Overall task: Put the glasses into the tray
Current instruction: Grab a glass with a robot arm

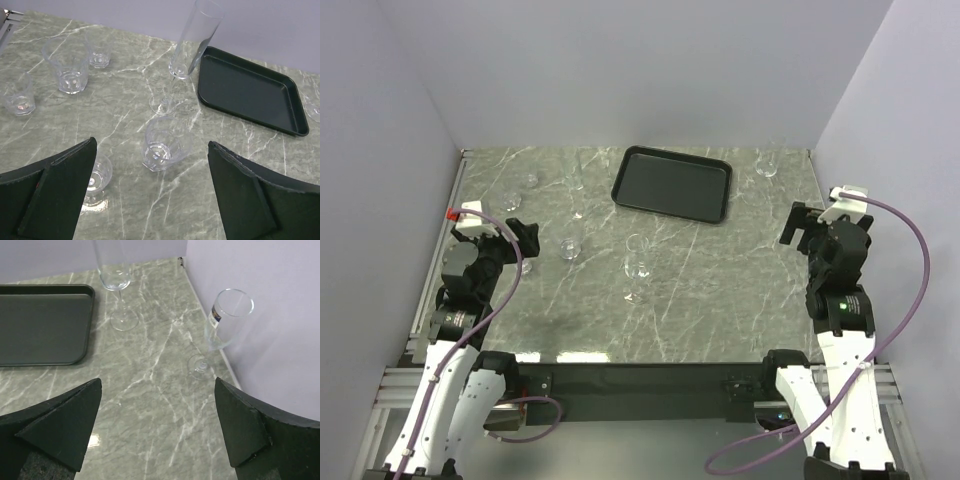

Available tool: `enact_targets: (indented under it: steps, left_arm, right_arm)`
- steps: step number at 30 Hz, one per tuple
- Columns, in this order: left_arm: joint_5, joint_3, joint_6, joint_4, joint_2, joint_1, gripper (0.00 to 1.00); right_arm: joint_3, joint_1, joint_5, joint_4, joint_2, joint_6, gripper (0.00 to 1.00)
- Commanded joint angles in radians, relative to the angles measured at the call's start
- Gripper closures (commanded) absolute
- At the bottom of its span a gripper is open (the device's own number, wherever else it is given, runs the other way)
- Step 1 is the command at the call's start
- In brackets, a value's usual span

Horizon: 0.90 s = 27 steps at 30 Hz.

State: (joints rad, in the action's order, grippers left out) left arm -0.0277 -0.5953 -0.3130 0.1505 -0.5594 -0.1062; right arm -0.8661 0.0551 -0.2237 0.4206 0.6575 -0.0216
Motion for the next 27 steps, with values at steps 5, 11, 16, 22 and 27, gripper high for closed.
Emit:
enact_targets:
  steps: [5, 11, 16, 22, 27]
  left_arm:
    - [0.02, -0.044, -0.014, -0.025, 0.018, -0.003, 0.01]
    - [0.034, -0.043, -0.015, -0.025, 0.044, -0.003, 0.01]
    - [0.041, -0.044, -0.017, -0.022, 0.061, -0.004, 0.01]
    - [0.037, -0.038, -0.017, -0.025, 0.084, -0.004, 0.01]
    - [0.032, -0.041, -0.015, -0.019, 0.079, -0.004, 0.0]
  right_arm:
    - [-0.068, 0.064, 0.001, 0.038, -0.039, -0.189, 0.0]
    - [-0.092, 0.126, 0.165, 0.148, -0.035, -0.244, 0.0]
    - [-0.108, 0.146, 0.221, 0.196, 0.008, -0.222, 0.0]
    - [-0.116, 0.169, 0.257, 0.184, 0.027, -0.183, 0.0]
    - [-0.123, 0.181, 0.25, 0.173, 0.053, -0.138, 0.0]
